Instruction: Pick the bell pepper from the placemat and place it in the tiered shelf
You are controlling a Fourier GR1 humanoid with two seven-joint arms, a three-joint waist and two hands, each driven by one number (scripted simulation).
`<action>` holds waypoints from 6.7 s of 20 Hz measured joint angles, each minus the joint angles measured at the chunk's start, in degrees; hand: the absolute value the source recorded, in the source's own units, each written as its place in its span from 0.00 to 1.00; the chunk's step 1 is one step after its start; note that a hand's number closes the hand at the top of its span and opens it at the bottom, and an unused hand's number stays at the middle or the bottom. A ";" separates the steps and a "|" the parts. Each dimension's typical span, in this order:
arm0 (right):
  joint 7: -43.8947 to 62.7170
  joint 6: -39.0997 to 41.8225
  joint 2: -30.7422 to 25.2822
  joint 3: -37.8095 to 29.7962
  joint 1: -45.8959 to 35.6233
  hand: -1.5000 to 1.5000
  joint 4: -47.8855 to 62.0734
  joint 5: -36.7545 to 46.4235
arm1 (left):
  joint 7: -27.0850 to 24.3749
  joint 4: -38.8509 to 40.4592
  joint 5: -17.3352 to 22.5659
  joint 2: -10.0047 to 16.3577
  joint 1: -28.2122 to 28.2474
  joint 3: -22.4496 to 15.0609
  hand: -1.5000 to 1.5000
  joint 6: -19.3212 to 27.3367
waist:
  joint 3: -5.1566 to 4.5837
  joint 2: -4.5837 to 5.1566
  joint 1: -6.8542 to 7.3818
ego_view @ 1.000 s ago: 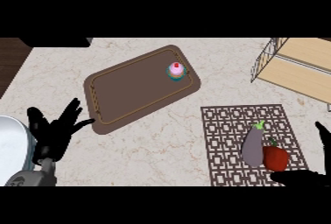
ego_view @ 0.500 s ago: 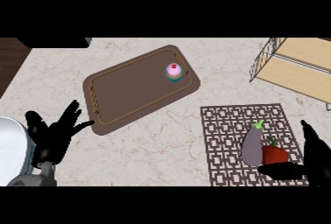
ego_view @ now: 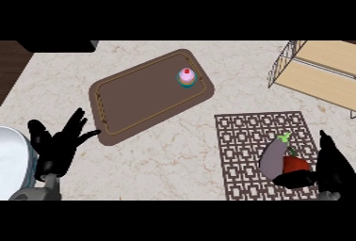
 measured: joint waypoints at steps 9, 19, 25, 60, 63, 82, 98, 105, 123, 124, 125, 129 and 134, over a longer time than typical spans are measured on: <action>-5.02 -0.87 4.85 -3.72 -1.19 0.00 6.54 2.75 | 0.67 1.08 -0.12 -0.01 -0.47 1.97 0.50 -2.46 | -0.36 -0.20 -0.17; -12.24 5.85 5.55 -3.00 -2.16 1.00 11.10 -0.24 | -0.48 0.95 -1.26 -0.88 0.22 2.91 0.50 -3.63 | -0.85 -0.50 -0.18; -15.65 4.97 7.74 -2.67 -2.85 1.00 11.19 1.85 | 0.08 1.32 -1.77 -1.05 -0.03 3.83 0.50 -4.21 | -0.93 -0.52 -0.45; -6.35 27.25 -5.15 -25.88 -48.34 1.00 -6.70 -5.17 | 3.16 0.84 -3.68 -2.36 -0.47 5.38 0.50 -5.46 | -0.24 0.16 -0.09; -7.62 27.97 -7.72 -28.48 -51.77 1.00 -1.65 -5.73 | 1.91 1.51 -4.08 -2.92 -0.43 5.49 0.50 -5.59 | -0.19 0.18 0.10; -31.87 29.05 -19.10 -31.84 -62.43 1.00 37.08 -4.21 | 0.53 2.69 -5.29 -3.87 -0.98 6.49 0.50 -7.04 | -0.16 0.53 0.88; -49.20 17.46 -19.17 -31.15 -68.71 1.00 60.96 2.45 | 3.36 0.67 -6.69 -5.36 -0.50 6.01 0.50 -6.65 | -0.24 0.71 1.21; -54.64 14.77 -19.02 -31.48 -70.81 1.00 67.89 3.63 | 2.53 1.63 -7.22 -5.49 -1.06 6.41 0.50 -7.31 | -0.19 0.67 1.19; -52.43 7.00 -19.83 -45.38 -76.31 0.00 72.35 -7.61 | 2.27 1.45 -7.96 -6.61 -1.19 6.70 0.50 -7.12 | -0.20 0.56 0.90; -52.46 6.53 -20.14 -46.46 -76.61 0.00 72.57 -8.58 | 2.17 1.24 -8.30 -6.89 -1.05 6.34 0.50 -6.94 | -0.18 0.58 0.94; -52.50 5.93 -20.21 -47.41 -76.64 0.00 72.54 -9.52 | 2.59 1.11 -8.29 -6.91 -1.11 6.45 0.50 -6.76 | -0.18 0.56 0.90; -51.78 1.96 -21.88 -49.78 -77.17 0.00 72.20 -11.19 | 1.98 0.76 -8.67 -7.17 -0.74 6.37 0.50 -6.60 | -0.22 0.58 0.85; -51.13 -3.17 -26.08 -51.20 -75.49 0.00 72.09 -10.89 | 2.48 0.43 -8.77 -7.29 -0.56 6.41 0.50 -6.57 | -0.21 0.55 0.63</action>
